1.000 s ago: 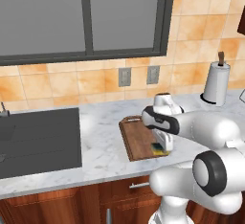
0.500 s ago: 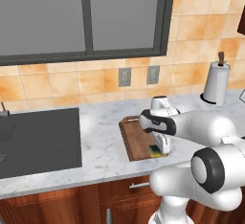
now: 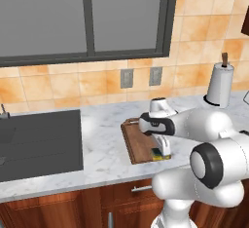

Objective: Pick up the sponge from the counter and clean the cutting board by briefly scrubbing or pressing down on the cutting board. Once finished, release the sponge.

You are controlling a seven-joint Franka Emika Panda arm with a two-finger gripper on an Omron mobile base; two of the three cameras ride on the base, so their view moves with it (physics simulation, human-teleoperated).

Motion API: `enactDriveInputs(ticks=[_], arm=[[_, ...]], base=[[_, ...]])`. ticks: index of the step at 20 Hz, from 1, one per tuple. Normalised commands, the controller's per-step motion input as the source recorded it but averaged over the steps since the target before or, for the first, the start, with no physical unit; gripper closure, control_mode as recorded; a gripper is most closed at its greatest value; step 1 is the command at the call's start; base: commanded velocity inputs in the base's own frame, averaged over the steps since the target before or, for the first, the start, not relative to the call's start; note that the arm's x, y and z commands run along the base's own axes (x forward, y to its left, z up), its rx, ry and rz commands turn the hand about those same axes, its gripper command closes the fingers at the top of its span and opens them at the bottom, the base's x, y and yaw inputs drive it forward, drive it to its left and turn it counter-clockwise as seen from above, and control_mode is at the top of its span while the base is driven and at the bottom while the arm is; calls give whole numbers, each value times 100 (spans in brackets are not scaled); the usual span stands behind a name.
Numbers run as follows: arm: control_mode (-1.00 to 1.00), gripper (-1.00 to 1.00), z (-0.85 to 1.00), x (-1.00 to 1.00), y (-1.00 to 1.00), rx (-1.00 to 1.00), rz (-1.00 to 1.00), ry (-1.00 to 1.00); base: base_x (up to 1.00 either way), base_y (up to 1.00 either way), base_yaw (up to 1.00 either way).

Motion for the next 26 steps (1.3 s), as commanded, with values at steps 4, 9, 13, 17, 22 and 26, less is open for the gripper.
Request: enactDriveInputs(ticks=[4, 9, 13, 17, 22, 26], arm=[[-100, 100, -14, 16, 0, -5, 0, 0], [-100, 100, -14, 17, -2, -5, 0, 0], [-100, 100, -16, 24, -10, -4, 0, 0], [-100, 100, -12, 30, -13, 0, 0, 0], [-100, 100, -13, 42, -8, 0, 0, -3], [-100, 100, -6, 63, -1, 0, 0, -3]], base=[[0, 0, 0], [0, 0, 0], [0, 0, 0], [0, 0, 0], [0, 0, 0], [0, 0, 0]])
